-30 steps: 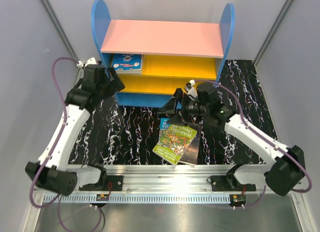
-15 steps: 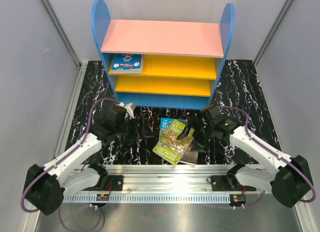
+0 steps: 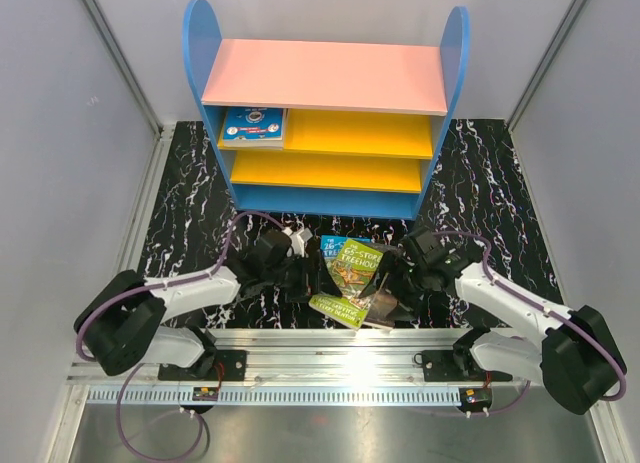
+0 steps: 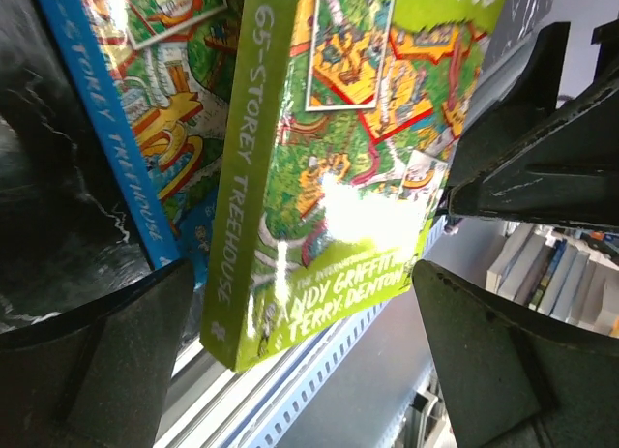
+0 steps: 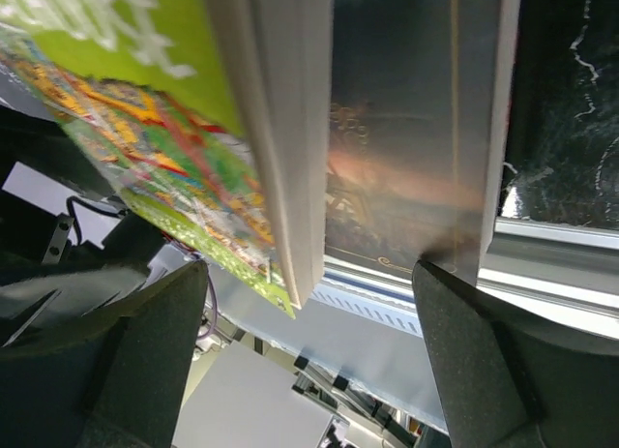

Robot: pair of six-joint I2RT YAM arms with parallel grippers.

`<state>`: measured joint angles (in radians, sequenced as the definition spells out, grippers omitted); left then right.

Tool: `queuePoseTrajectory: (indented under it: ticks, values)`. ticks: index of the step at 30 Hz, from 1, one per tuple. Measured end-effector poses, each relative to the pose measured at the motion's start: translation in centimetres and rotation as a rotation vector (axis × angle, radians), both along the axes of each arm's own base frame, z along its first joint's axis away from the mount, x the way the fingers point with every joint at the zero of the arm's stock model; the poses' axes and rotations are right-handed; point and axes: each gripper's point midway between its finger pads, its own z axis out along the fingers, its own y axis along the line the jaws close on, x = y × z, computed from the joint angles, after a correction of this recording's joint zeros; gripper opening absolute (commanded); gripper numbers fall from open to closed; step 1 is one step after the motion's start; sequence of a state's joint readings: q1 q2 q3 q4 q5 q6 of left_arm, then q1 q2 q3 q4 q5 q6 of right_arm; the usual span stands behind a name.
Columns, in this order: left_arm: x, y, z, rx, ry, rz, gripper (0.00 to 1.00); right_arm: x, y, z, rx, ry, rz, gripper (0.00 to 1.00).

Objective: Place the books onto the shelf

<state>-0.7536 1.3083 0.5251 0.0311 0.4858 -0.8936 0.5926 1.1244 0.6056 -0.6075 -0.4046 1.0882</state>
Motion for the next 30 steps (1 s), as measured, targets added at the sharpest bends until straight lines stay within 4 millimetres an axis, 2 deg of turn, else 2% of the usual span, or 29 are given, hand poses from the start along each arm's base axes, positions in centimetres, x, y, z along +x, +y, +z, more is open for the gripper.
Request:
queuePoseTrajectory:
  ticks: [4, 8, 12, 15, 16, 19, 22, 25, 26, 28, 30]
  values:
    - [-0.8, -1.3, 0.1, -0.057, 0.020, -0.027, 0.99, -0.6, -0.4, -1.0, -0.010, 0.017, 0.000, 0.86]
    - [-1.4, -1.8, 0.5, -0.090, 0.034, -0.039, 0.97, -1.0, -0.6, -1.6, -0.007, 0.020, -0.001, 0.67]
    - [-1.6, -2.3, 1.6, -0.132, 0.043, -0.040, 0.91, -0.8, -0.1, -1.4, 0.037, -0.003, -0.004, 0.45]
    - [-1.5, -2.7, 2.5, -0.168, 0.043, -0.032, 0.87, -0.6, 0.2, -1.2, 0.071, -0.014, -0.007, 0.35]
    - [-1.5, -2.8, 2.8, -0.179, 0.042, -0.028, 0.82, -0.7, 0.3, -1.2, 0.078, -0.014, -0.007, 0.29]
    - [-1.3, -3.3, 3.7, -0.216, 0.038, -0.021, 0.71, -1.1, 0.4, -1.2, 0.101, -0.002, -0.001, 0.23]
    - [-1.6, -3.7, 4.5, -0.241, 0.031, -0.027, 0.61, -1.3, 0.6, -1.3, 0.117, 0.008, 0.003, 0.20]
    - [-2.3, -3.9, 4.6, -0.227, 0.023, -0.038, 0.38, -1.7, 0.6, -1.4, 0.127, 0.020, 0.009, 0.18]
    - [-2.5, -3.9, 4.5, -0.210, 0.018, -0.043, 0.20, -1.8, 0.6, -1.5, 0.130, 0.024, 0.011, 0.17]
    - [-2.9, -4.1, 4.3, -0.159, 0.015, -0.049, 0.00, -2.0, 0.6, -1.6, 0.132, 0.034, 0.015, 0.17]
    - [-3.1, -4.4, 4.6, -0.098, -0.019, -0.065, 0.00, -2.3, 0.6, -1.6, 0.135, 0.047, 0.018, 0.18]
